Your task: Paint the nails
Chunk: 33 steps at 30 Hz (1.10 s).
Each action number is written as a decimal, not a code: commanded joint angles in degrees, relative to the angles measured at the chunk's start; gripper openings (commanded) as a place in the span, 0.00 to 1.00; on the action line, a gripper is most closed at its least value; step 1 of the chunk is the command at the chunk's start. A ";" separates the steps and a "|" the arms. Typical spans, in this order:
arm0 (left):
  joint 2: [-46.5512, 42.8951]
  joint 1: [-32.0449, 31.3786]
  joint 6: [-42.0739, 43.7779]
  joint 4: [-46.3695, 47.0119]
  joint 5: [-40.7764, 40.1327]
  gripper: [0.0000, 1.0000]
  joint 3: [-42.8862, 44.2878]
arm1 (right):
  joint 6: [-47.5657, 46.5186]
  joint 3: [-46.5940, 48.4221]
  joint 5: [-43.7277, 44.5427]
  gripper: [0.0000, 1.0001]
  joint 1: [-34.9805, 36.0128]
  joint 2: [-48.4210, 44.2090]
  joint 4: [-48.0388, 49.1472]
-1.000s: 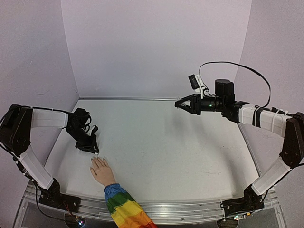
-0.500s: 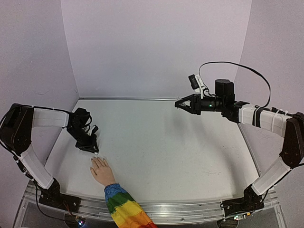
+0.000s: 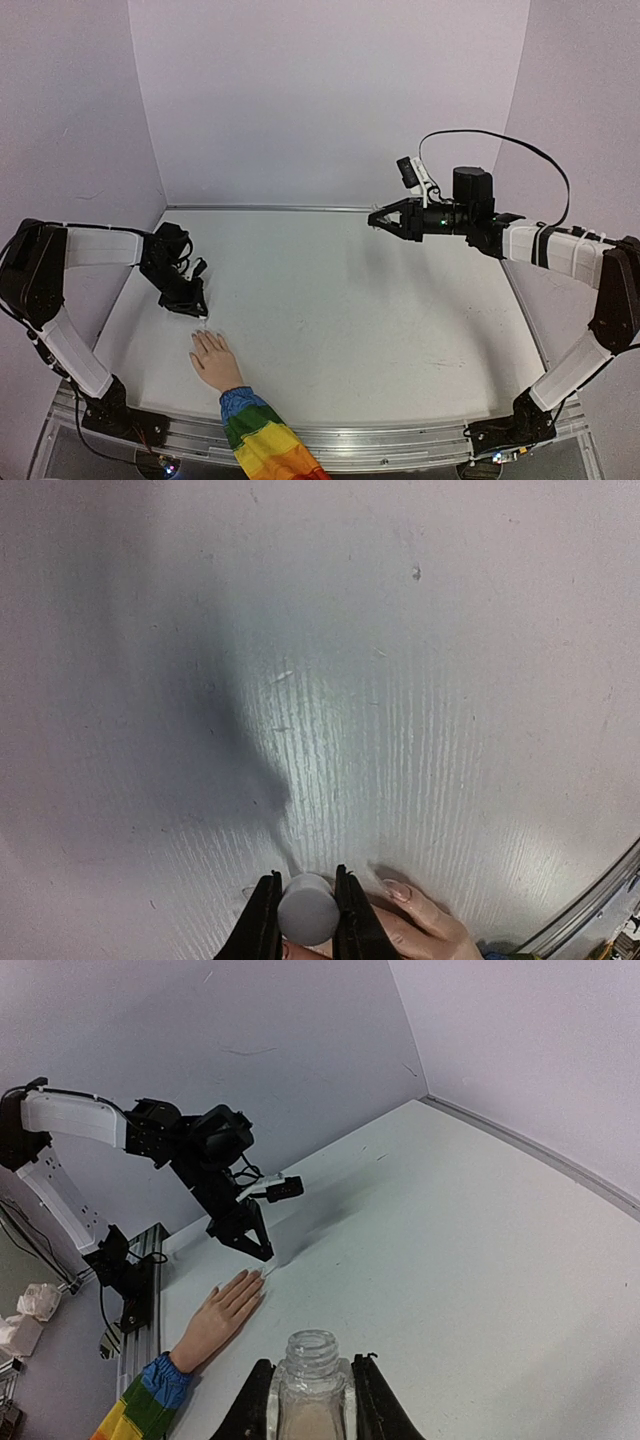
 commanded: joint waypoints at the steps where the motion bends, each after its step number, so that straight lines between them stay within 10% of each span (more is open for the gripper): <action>1: -4.99 -0.12 -0.15 -1.37 -0.06 0.00 1.65 | 0.79 1.53 -2.42 0.00 -0.22 -0.78 3.87; 33: -2.00 -2.50 -2.65 -1.42 -1.78 0.00 -0.41 | 1.31 0.73 -2.86 0.00 -0.20 -0.41 5.56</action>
